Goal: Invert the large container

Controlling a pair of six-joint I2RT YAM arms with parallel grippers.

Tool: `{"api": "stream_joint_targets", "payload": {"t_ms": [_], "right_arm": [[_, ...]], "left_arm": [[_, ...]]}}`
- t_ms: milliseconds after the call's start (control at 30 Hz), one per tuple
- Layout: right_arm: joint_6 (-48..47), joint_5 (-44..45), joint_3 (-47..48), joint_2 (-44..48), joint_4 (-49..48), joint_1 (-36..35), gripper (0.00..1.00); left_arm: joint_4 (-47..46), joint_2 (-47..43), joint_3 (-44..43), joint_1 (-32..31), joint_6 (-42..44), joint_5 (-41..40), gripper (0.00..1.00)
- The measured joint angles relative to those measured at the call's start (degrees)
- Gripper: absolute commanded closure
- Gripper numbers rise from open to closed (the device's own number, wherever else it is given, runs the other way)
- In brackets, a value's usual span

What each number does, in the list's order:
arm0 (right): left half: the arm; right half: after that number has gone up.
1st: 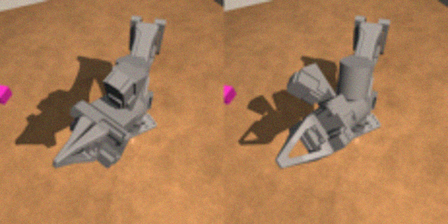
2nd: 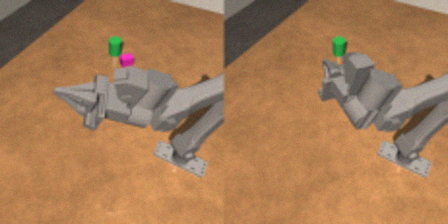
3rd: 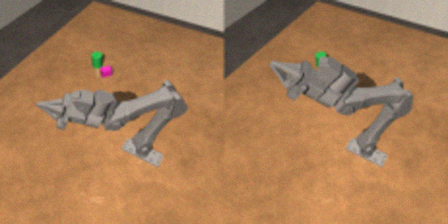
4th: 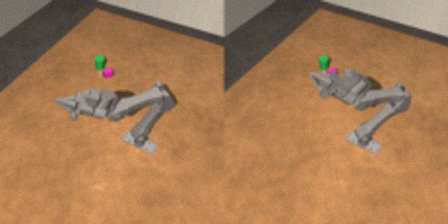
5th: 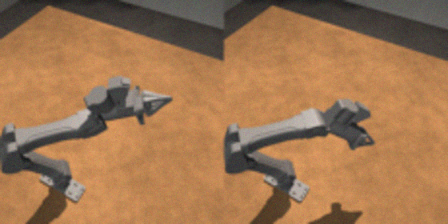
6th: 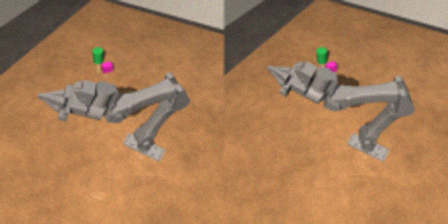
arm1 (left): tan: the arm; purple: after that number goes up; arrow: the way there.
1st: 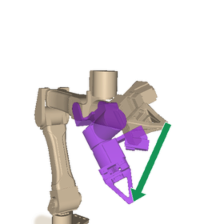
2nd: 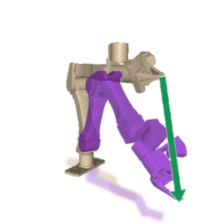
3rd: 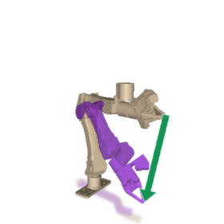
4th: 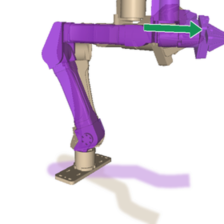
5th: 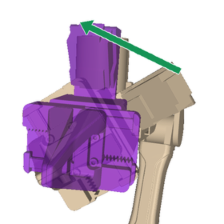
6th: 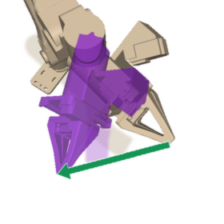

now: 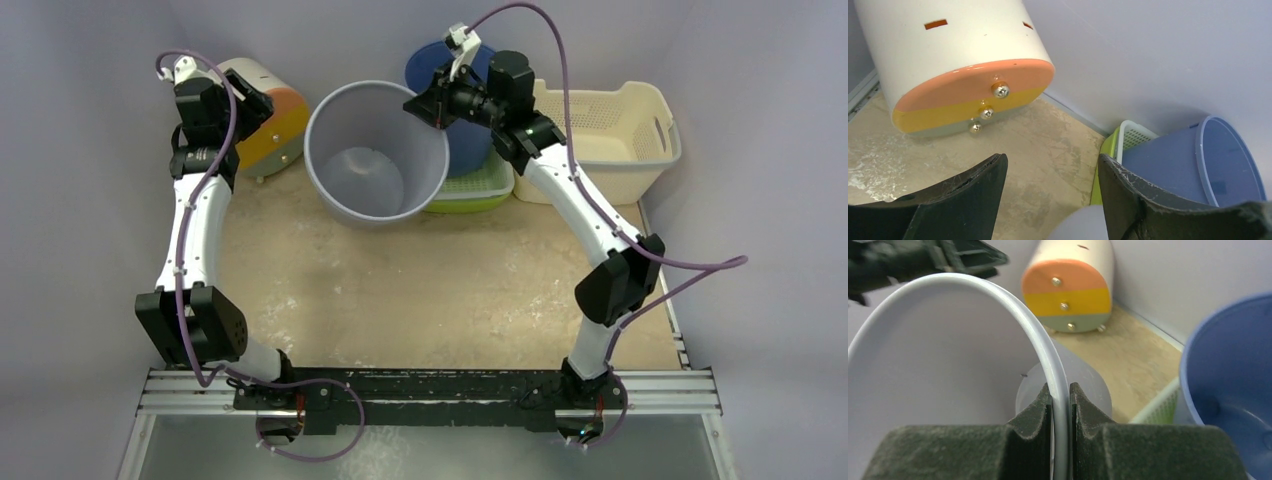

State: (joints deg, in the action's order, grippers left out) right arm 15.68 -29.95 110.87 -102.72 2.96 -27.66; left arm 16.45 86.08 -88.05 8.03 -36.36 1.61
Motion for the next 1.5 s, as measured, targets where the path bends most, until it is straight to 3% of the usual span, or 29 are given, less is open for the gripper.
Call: {"api": "stream_joint_targets", "payload": {"t_ms": [267, 533, 1000, 1233, 1500], "right_arm": [[-6.5, 11.7, 0.0, -5.1, 1.2, -1.7, 1.00], [-16.3, 25.9, -2.2, -7.3, -4.0, -8.0, 1.00], [-36.3, 50.2, -22.1, -3.4, -28.1, -19.8, 1.00], [-41.0, 52.9, -28.6, -0.3, -33.1, -24.0, 1.00], [-41.3, 52.0, -31.9, 2.6, -31.3, -24.7, 1.00]], "left_arm": [[0.0, 0.0, 0.6, 0.6, 0.0, -0.1, 0.35], [-0.1, 0.0, 0.9, 0.6, 0.0, 0.1, 0.35], [-1.0, -0.1, 3.5, 0.6, -0.5, 1.0, 0.36], [-1.1, -0.2, 5.1, 0.6, -0.5, 1.0, 0.35], [-1.3, -1.0, 6.7, 0.6, -0.6, 1.2, 0.35]]}}
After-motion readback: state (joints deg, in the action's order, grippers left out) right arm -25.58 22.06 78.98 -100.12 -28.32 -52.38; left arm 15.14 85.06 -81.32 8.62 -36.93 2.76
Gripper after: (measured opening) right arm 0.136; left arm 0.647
